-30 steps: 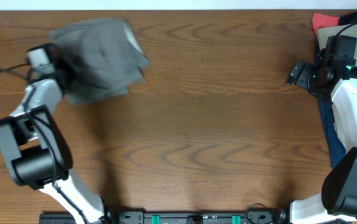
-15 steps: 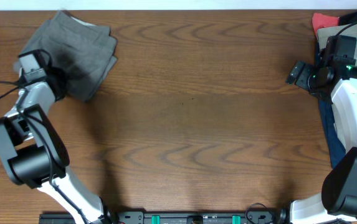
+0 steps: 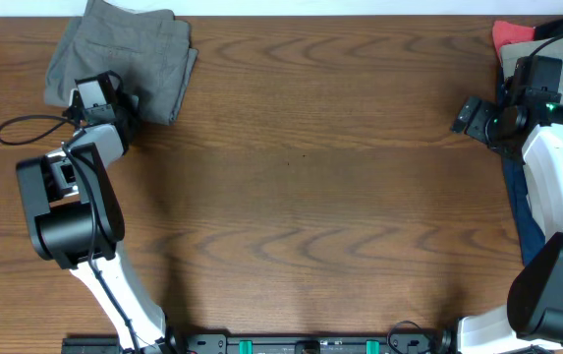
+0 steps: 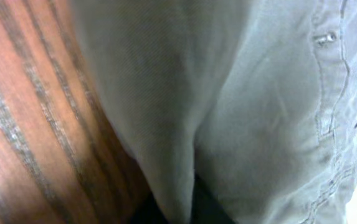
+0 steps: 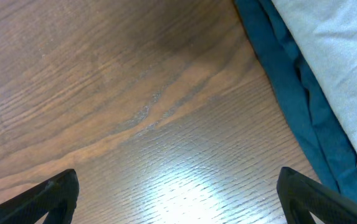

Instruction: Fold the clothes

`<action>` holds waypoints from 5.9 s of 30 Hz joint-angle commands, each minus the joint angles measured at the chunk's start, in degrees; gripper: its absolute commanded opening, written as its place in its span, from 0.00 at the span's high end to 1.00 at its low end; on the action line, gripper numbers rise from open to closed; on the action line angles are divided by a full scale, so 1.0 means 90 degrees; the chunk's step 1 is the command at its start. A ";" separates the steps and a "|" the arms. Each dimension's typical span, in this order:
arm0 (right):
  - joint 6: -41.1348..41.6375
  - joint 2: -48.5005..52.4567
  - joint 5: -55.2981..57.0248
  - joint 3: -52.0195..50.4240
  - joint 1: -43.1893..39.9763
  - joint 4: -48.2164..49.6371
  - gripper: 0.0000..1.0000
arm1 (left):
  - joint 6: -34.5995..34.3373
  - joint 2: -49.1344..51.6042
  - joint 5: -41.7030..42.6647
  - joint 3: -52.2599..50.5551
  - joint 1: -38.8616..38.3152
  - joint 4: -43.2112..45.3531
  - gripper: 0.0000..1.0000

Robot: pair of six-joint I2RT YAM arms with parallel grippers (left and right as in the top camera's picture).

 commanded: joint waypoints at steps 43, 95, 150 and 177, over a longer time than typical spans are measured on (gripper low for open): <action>-0.0049 -0.0005 0.0070 0.0109 0.0010 0.0007 0.01 | 0.3230 -0.7599 0.0466 -0.0027 -0.1528 -1.0057 0.02; -0.0049 -0.0005 0.0070 0.0109 0.0010 0.0007 0.01 | 0.5447 -1.3612 0.0109 -0.7941 -0.2135 -0.1622 0.02; -0.0270 -0.5408 0.0134 0.0092 0.0833 -0.0413 0.01 | 0.5447 -1.3600 0.0109 -0.7941 -0.2135 -0.1608 0.02; -0.0568 -1.0205 -0.0746 -0.7191 0.1557 0.4439 0.01 | 0.5447 -1.3600 0.0109 -0.7941 -0.2135 -0.1608 0.02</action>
